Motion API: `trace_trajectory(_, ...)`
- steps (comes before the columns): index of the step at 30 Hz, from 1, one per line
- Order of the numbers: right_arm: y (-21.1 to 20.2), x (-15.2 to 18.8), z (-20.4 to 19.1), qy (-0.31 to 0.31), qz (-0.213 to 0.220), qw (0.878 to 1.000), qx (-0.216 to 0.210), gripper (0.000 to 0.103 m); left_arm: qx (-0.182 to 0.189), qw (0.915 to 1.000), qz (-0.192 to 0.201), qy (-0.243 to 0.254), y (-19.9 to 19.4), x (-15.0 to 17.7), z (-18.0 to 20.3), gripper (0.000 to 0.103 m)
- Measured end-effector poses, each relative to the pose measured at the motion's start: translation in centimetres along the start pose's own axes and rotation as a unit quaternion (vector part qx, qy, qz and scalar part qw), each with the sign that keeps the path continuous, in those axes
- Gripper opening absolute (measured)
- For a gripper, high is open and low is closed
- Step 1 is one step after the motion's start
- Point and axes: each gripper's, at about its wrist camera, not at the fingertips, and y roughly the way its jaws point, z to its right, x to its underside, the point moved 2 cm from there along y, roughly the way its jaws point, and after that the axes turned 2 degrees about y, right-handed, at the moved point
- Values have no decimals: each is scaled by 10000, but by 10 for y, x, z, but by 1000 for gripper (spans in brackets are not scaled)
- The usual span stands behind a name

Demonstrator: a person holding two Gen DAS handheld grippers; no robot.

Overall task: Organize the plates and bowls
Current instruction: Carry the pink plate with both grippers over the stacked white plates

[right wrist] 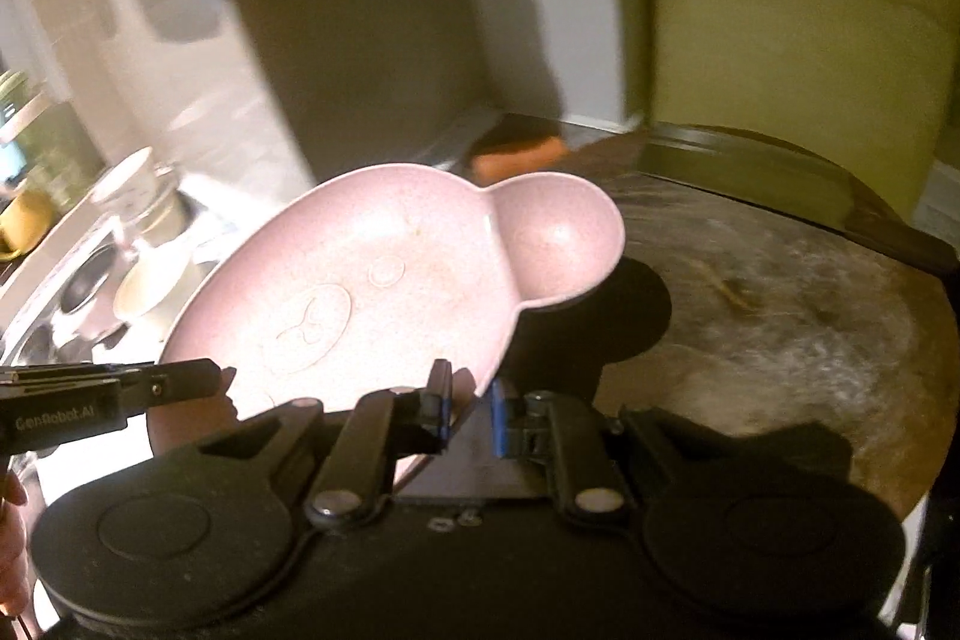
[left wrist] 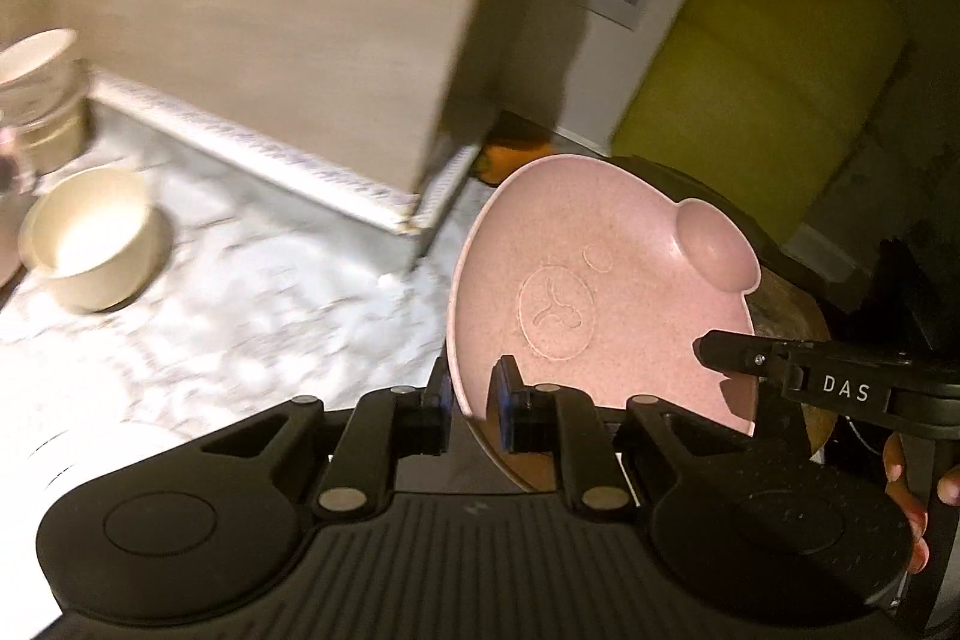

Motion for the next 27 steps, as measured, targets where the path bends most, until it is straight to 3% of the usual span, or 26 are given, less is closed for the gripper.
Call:
trace_trajectory(16, -4, 32, -112, -908, -296, 9918, -849, 14, -936, 9926, 218, -736, -105, 60, -63, 13)
trace_trajectory(27, 22, 60, -168, -1419, -784, 9792, -1222, 13, -1488, 9803, 66, -1298, -129, 108, -105, 14)
